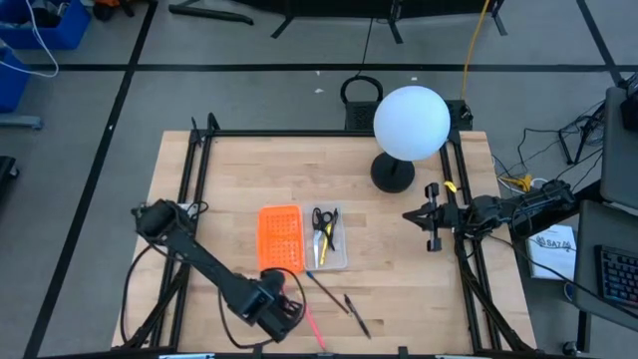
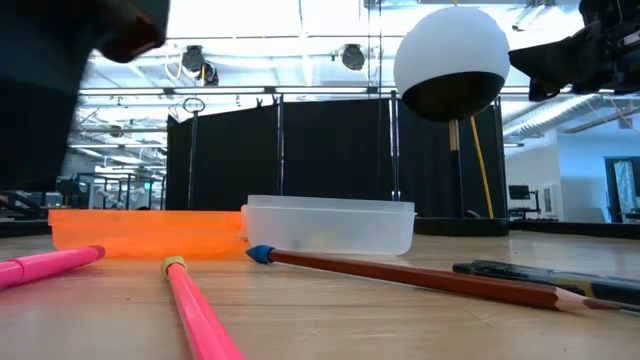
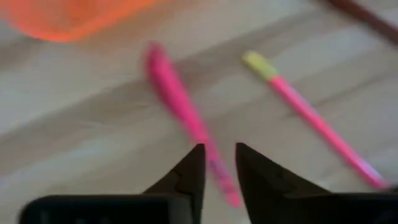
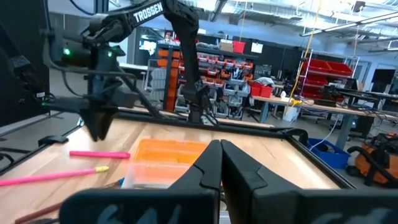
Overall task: Pick & place school supplies into a supply box
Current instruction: Put the pink pen into the supply box
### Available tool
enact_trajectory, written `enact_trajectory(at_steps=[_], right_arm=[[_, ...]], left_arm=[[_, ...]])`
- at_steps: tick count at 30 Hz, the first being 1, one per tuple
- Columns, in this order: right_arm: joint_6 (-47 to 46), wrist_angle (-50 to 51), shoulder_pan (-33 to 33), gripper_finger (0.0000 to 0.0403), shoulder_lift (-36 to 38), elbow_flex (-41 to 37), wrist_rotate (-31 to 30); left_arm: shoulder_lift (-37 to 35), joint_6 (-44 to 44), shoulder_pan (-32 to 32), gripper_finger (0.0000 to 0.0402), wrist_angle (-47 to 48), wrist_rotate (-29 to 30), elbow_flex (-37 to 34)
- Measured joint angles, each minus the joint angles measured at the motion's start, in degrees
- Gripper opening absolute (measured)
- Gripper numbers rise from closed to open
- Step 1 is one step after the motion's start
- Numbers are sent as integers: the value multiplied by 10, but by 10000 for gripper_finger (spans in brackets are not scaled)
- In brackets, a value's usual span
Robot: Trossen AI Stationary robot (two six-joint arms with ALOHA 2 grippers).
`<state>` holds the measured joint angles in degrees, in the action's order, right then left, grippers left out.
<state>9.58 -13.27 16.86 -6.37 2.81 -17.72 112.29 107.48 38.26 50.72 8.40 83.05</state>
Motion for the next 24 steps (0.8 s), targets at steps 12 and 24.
enact_trajectory(at_steps=[12, 24], right_arm=[[-2, 16, 0, 0, 0, 0, 0], [-14, 15, 0, 0, 0, 0, 0]], left_arm=[[10, 27, -14, 186, -39, -56, 1], [10, 34, -6, 161, -68, -86, -45]])
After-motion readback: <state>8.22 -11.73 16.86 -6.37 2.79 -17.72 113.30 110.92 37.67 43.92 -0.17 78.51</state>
